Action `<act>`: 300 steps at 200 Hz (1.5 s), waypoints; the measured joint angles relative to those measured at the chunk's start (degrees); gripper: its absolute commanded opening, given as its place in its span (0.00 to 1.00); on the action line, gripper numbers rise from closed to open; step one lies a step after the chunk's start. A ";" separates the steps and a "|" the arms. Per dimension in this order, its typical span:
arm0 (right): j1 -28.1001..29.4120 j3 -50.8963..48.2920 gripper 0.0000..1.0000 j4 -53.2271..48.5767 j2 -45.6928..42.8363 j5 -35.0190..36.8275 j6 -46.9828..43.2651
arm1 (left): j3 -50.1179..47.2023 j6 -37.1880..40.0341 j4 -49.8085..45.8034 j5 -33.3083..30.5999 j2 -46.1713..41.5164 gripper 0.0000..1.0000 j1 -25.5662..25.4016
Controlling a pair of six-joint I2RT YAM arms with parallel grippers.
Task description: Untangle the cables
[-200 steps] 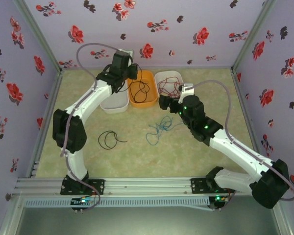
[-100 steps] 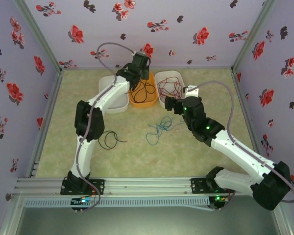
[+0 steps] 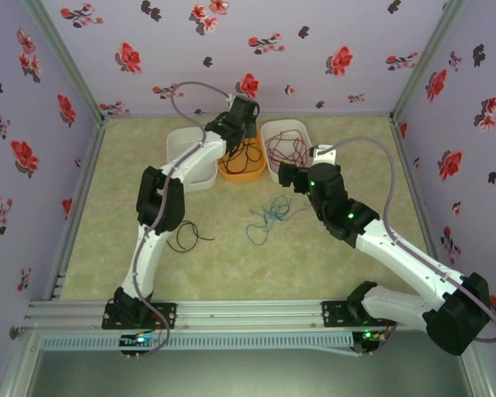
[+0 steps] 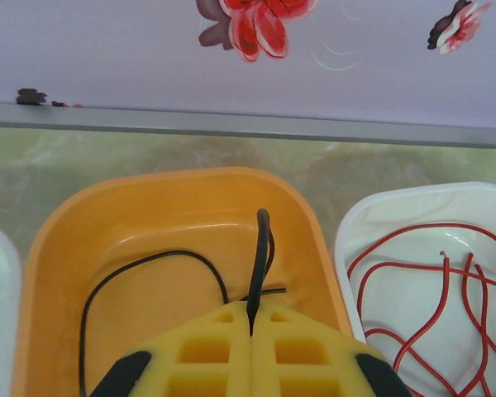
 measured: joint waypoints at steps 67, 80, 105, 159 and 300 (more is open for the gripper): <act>0.00 -0.37 0.99 0.00 0.00 -0.02 0.11 | 0.17 -1.90 1.42 1.99 2.86 0.00 0.00; 0.00 -0.55 0.99 -0.04 0.00 -0.04 0.11 | 0.17 -2.34 1.38 2.01 3.32 0.00 0.00; -0.02 -0.59 0.99 0.00 0.02 -0.04 0.13 | -0.13 -3.41 1.38 2.01 3.63 0.00 0.00; -0.11 -0.59 0.99 0.00 0.04 -0.09 1.20 | -1.70 -6.16 0.44 2.01 3.63 0.00 0.24; -0.11 0.87 0.99 -0.44 4.55 -0.72 1.60 | -15.72 -5.68 2.21 2.16 -9.16 0.64 1.60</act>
